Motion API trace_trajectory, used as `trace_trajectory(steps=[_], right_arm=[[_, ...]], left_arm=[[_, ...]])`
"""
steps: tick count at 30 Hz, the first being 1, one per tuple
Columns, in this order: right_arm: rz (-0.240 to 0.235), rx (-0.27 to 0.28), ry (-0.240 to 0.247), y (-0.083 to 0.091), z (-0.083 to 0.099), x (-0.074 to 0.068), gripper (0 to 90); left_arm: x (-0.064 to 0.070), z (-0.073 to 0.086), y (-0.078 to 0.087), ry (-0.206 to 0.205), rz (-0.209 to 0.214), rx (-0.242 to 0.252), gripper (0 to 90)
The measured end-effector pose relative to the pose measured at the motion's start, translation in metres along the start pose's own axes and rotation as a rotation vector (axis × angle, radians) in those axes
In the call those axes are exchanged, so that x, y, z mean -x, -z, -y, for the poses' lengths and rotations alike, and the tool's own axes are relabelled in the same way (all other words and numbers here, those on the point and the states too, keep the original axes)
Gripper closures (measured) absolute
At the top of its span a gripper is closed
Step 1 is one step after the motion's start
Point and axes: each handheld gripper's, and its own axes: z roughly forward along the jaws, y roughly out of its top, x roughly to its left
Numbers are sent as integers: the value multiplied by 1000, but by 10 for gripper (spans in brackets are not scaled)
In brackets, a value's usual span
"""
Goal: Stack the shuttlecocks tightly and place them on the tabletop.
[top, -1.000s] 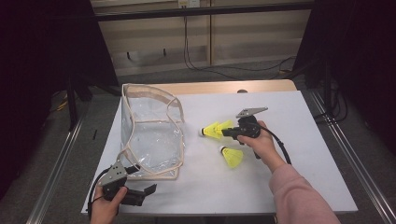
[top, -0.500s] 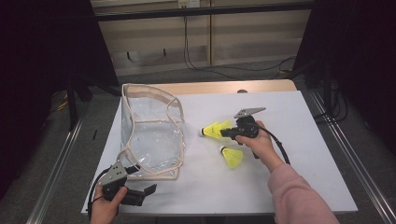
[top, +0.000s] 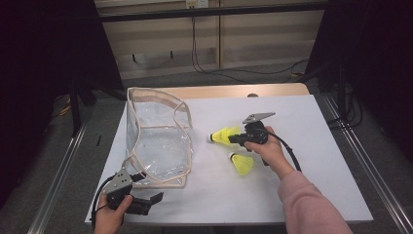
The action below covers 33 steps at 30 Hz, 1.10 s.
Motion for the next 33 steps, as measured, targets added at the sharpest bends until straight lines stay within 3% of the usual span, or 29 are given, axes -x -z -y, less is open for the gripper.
trace_trajectory(steps=[33], right_arm=[[-1,-4,-6,-6,1,0,864]], left_arm=[[0,0,1,-2,0,-5,30]])
